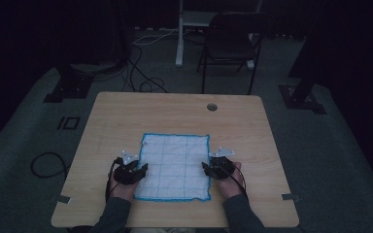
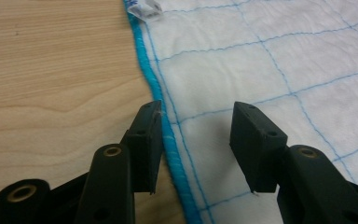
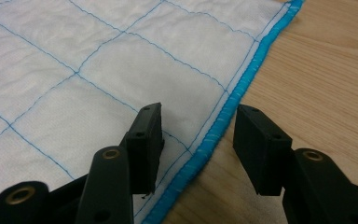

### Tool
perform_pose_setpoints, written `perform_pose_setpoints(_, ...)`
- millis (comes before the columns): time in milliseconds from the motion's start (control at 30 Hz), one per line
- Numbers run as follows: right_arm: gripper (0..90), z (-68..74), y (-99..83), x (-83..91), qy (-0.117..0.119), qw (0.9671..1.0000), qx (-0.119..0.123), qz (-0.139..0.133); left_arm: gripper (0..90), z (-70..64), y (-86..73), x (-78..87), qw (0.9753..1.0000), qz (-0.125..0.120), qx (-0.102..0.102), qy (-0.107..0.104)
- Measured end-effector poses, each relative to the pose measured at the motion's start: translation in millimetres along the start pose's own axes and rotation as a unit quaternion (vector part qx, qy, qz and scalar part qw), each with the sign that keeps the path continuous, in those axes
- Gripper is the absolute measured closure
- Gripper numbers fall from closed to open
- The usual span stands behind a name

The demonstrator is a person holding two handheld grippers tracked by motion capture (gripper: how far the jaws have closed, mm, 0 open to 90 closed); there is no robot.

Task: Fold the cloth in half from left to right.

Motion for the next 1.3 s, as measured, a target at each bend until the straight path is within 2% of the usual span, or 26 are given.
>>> perform_pose_setpoints(100, 52.1, 0.1, -0.1, 0.2, 0.000, 1.0000, 0.000, 0.000, 52.9, -2.5, 0.1, -0.9, 1.0000, 0.001, -0.007, 0.007)
perform_pose_setpoints(167, 52.1, 0.1, -0.1, 0.2, 0.000, 1.0000, -0.001, 0.000, 56.5, -3.7, 0.6, -1.5, 0.9999, 0.002, -0.010, 0.010)
perform_pose_setpoints(333, 52.4, 0.9, -0.2, 1.1, -0.004, 1.0000, 0.005, 0.002, 72.4, -5.4, 1.6, -2.5, 1.0000, 0.000, -0.007, 0.005)
perform_pose_setpoints(367, 53.5, 1.9, -0.1, 2.6, -0.009, 0.9999, 0.010, -0.002, 76.9, -5.4, 1.8, -2.8, 1.0000, -0.003, 0.003, -0.003)
perform_pose_setpoints(400, 53.9, 2.9, -0.1, 4.1, -0.010, 0.9998, 0.013, -0.006, 80.4, -5.4, 1.8, -2.8, 1.0000, -0.003, 0.003, -0.003)
perform_pose_setpoints(467, 53.9, 5.4, -0.4, 8.9, -0.005, 0.9997, 0.018, -0.016, 83.2, -4.8, 1.9, -2.9, 0.9999, -0.001, 0.012, -0.011)
perform_pose_setpoints(533, 54.0, 6.2, -1.6, 11.9, -0.003, 0.9997, 0.018, -0.016, 84.3, -2.8, 2.1, -2.8, 0.9995, 0.000, 0.025, -0.021)
perform_pose_setpoints(633, 57.2, 6.4, -5.2, 15.2, -0.001, 0.9998, 0.016, -0.015, 85.4, -1.6, 2.5, -2.9, 0.9991, 0.000, 0.032, -0.028)
perform_pose_setpoints(800, 63.3, 8.4, -11.3, 19.8, 0.008, 0.9997, 0.017, -0.016, 86.3, -0.9, 3.3, -2.9, 0.9991, 0.005, 0.028, -0.031)
perform_pose_setpoints(867, 71.0, 9.5, -13.0, 19.8, 0.015, 0.9996, 0.021, -0.014, 86.6, -1.0, 3.5, -2.8, 0.9992, 0.005, 0.026, -0.031)
perform_pose_setpoints(933, 73.1, 10.2, -13.8, 19.8, 0.022, 0.9994, 0.024, -0.012, 86.7, -1.2, 4.1, -2.2, 0.9991, 0.004, 0.027, -0.032)
perform_pose_setpoints(1000, 78.9, 11.2, -15.8, 19.6, 0.025, 0.9992, 0.032, -0.002, 86.8, -1.4, 4.7, -1.4, 0.9991, 0.003, 0.028, -0.033)
perform_pose_setpoints(1300, 81.7, 7.6, -18.4, 20.9, 0.037, 0.9984, 0.042, 0.001, 86.8, -2.8, 10.1, 4.4, 0.9986, -0.009, 0.033, -0.040)
Point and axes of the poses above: each handheld gripper's, and its own axes: x roughly backward along the jaws, y roughly out of its top, z roughly to its left, the point moved 6 cm from there along -x, roughly forward along the jaws, and after that the axes turned 2 degrees about -y, right-handed, at the moved point
